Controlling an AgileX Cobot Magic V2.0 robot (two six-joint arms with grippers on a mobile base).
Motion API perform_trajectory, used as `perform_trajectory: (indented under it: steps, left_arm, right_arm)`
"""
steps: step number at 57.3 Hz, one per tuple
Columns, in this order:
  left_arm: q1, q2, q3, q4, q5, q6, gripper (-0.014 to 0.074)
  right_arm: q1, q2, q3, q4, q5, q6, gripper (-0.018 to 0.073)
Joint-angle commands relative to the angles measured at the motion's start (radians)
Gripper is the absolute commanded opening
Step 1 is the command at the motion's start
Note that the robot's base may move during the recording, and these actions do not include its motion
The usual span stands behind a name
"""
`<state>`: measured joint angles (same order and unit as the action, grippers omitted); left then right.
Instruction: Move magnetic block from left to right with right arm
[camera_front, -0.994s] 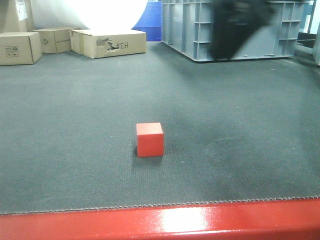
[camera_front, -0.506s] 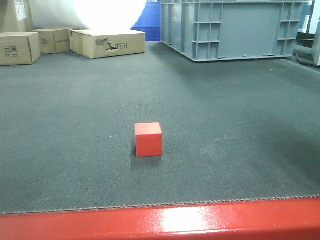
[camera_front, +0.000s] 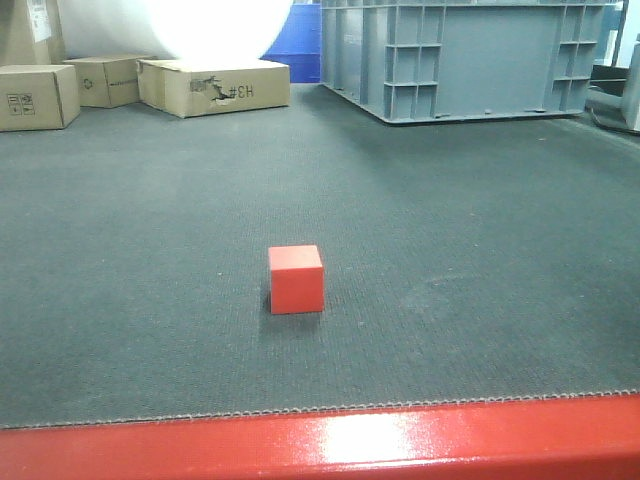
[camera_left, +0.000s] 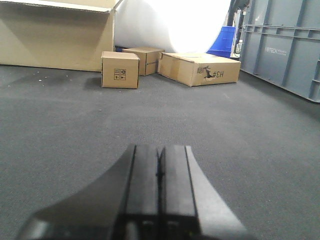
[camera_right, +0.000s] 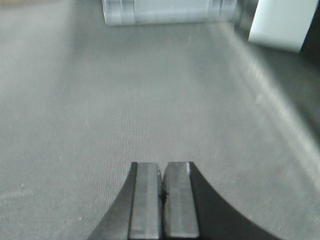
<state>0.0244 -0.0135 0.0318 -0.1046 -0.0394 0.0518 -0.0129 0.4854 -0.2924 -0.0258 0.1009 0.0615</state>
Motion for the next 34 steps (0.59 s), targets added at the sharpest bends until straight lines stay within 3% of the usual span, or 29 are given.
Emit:
perform_trajectory:
  steps: [1,15,34]
  left_arm:
    - [-0.008,-0.008,0.008,-0.005,-0.086,0.000,-0.0126]
    - [-0.008,-0.008,0.008,-0.005,-0.086,0.000,-0.0126]
    - [-0.008,-0.008,0.008,-0.005,-0.086,0.000,-0.0126]
  right_arm:
    - [-0.006,-0.094,0.017,-0.018,-0.117,-0.013,0.0032]
    - [-0.006,-0.292,0.062,-0.018,-0.090,-0.013,0.0032]
    - [-0.006,-0.299,0.062,-0.018,-0.091,-0.013,0.0032]
